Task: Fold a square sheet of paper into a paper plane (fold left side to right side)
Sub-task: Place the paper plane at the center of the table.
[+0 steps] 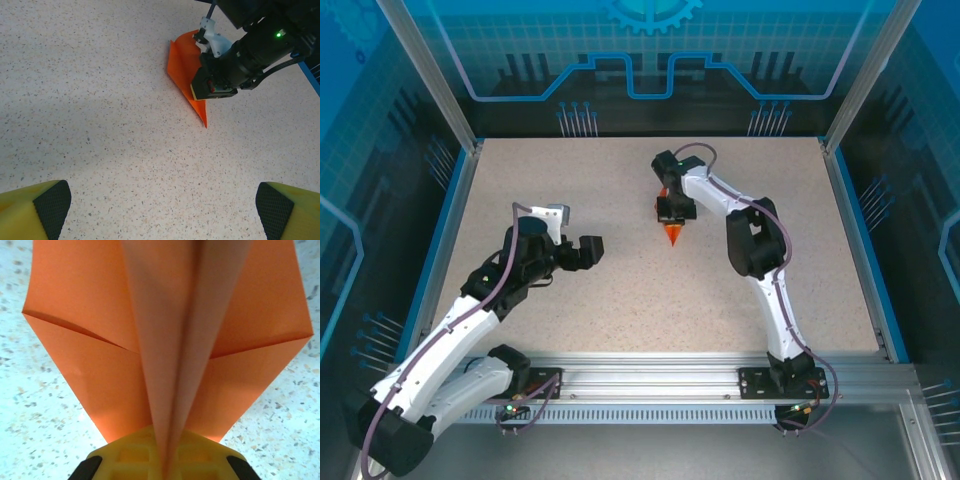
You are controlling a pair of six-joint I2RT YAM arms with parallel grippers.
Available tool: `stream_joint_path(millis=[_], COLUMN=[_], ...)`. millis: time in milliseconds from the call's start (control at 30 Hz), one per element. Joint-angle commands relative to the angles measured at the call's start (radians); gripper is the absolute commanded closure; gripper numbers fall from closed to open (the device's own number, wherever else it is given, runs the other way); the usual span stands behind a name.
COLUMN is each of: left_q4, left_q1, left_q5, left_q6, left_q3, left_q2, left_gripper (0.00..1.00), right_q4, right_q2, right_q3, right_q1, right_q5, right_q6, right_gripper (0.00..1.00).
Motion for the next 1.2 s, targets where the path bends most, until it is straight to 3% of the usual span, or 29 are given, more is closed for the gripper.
stream_joint_path(millis=[0, 767, 1167], left_q4=[-0.001, -0.049, -0.024], left_q1=[0.008, 0.008, 0.028], left_q5=[0.007, -0.122, -0.162], left_q6=[0.028, 0.038, -0.032], left_q3=[-0.002, 0.045, 0.045], left_q2=[-0.008, 0.020, 0.032], left_gripper=[0.01, 0.01, 0.01], right_q4=[-0.052, -0.083, -0.089], right_q2=[0.033, -0.009, -0.199], right_q3=[0.043, 0.025, -0.090], right_q1=[-0.009, 0.018, 0.048], right_q5=[0.006, 0.007, 0.034], right_q6=[-0.015, -0.015, -0.025], right_gripper=[0.93, 0.75, 0.55])
